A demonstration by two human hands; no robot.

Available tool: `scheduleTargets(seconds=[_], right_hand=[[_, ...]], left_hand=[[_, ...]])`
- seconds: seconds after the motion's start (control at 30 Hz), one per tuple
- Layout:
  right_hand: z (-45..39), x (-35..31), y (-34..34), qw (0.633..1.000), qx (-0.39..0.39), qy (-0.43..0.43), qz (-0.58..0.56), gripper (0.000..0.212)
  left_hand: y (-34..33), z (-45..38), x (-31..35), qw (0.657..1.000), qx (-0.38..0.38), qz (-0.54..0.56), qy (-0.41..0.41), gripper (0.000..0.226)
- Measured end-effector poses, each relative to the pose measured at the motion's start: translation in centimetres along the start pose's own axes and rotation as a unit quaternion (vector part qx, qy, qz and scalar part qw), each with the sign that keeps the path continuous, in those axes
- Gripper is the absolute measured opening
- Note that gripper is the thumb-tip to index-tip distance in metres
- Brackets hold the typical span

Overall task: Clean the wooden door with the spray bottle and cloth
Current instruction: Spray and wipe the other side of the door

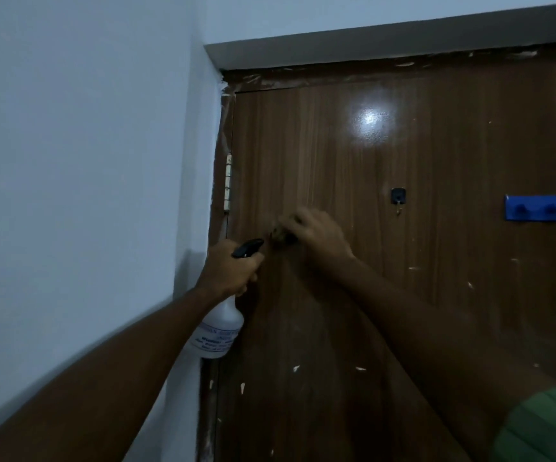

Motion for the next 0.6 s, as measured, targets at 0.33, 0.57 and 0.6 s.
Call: scheduleTargets(seconds=[0.33,0.57,0.6], right_hand=[[-0.5,-4.8,-3.7,0.984,-0.103,0.145,-0.017,0.055],[-4.7,-3.3,-2.7,0.992,0.015,-0.116,-0.047,0.057],[-3.8,-4.7,-3.6,0.996,0.001,-0.072,-0.054,0.054]], left_hand=[[1.3,-0.8,-1.1,0.997,0.072,-0.013,0.016,0.028],[1.1,-0.1,-2.5,0.996,0.085,-0.001,0.038,0.025],[1.3,0.0,-2.3,0.995,0.087,0.001,0.038,0.026]])
Point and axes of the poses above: each hand's wrist, its own z-axis away from the middle knuckle, its own y-axis out of the back of the hand, x = y × z, the point moved 7 cm from there along -z, towards the middle knuckle, and after that the axes turned 3 degrees about -y, right-handed, at the moved point
